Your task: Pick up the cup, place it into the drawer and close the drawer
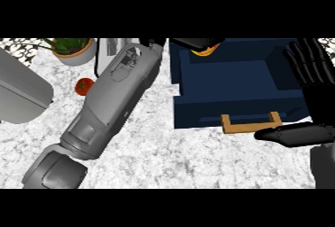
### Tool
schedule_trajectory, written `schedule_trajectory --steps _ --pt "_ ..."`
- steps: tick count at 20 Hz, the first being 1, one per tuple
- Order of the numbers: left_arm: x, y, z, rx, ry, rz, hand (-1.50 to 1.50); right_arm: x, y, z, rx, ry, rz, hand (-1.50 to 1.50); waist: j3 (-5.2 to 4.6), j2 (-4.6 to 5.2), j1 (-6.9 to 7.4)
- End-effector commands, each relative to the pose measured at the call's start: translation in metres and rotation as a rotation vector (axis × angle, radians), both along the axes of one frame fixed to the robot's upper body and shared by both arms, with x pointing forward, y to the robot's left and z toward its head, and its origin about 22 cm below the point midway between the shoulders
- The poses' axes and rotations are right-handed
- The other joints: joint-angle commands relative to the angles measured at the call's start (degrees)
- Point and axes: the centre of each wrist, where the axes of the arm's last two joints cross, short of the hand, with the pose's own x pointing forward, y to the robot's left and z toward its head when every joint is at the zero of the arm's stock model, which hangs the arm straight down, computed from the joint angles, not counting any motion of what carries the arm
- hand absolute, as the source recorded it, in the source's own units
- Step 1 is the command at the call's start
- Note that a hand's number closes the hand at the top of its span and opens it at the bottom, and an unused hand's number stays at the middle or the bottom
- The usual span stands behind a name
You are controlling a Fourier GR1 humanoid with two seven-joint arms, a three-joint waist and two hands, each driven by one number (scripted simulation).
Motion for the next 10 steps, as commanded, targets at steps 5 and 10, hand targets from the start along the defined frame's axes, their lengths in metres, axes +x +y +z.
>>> schedule_trajectory --steps 5,10 --pt "0.004 -0.009 -0.022 0.155 0.135 0.029 1.5 0.008 0.003 0.011 0.022 -0.022 0.037 -1.5 0.02 0.85 -2.83" --pt "0.002 -0.007 -0.04 0.289 0.202 -0.027 1.5 0.019 0.011 0.011 -0.01 -0.048 0.088 -1.5 0.11 1.75 -5.55"
